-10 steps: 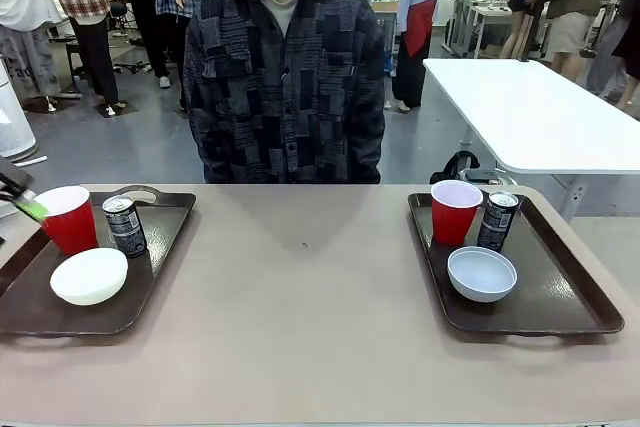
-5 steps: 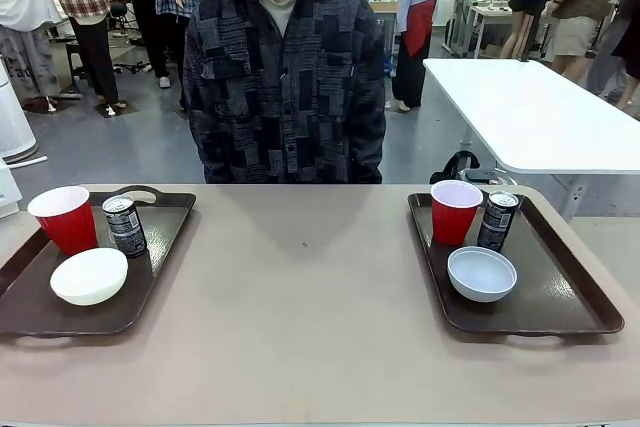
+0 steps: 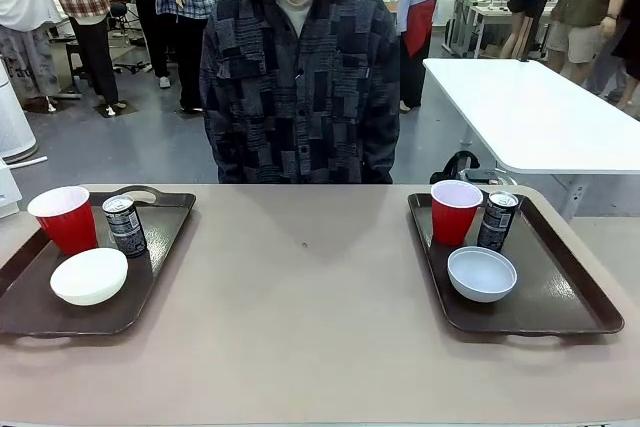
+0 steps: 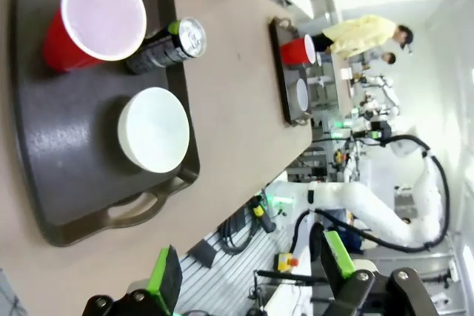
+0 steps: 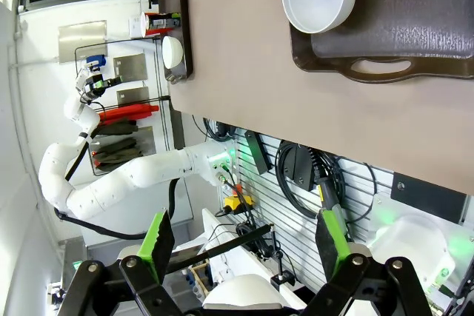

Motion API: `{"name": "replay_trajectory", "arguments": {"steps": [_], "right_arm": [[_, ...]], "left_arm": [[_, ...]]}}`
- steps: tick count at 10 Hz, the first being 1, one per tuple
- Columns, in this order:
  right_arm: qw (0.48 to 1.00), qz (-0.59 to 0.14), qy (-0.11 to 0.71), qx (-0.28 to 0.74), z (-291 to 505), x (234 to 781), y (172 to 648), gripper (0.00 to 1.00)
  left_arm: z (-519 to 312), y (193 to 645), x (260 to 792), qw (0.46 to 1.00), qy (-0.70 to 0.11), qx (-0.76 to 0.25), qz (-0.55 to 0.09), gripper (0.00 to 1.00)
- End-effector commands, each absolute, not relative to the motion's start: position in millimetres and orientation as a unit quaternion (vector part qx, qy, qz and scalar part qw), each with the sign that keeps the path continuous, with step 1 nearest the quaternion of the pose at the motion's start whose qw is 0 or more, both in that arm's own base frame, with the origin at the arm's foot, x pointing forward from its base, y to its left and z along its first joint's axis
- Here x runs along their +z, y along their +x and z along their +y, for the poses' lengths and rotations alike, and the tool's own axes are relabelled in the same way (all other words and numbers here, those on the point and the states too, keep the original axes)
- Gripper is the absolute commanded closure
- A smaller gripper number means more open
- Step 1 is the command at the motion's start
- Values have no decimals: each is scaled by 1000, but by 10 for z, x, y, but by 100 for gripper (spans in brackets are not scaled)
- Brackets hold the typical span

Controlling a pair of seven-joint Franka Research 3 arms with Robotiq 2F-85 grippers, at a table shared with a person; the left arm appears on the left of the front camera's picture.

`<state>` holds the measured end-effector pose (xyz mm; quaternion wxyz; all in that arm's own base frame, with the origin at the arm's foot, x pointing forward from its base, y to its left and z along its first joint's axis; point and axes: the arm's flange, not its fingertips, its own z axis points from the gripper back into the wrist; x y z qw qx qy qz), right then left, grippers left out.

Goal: Prepare tableware on both trays.
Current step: Pick up a Picnic Bowl from the table and place it on a Handle tray.

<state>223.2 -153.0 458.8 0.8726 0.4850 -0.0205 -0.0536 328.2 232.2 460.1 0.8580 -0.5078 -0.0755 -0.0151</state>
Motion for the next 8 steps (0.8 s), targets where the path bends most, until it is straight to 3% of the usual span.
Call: {"name": "replay_trajectory", "arguments": {"steps": [1,8], "right_arm": [[866,-29,496,-47,-1527,4596,2243,0],[866,-29,496,-47,-1527,4596,2243,0]], "left_arm": [[2498,3370,4640,855,-511,-42,-82,0],[2418,3351,4622,859,-506,-33,-77,0]]}}
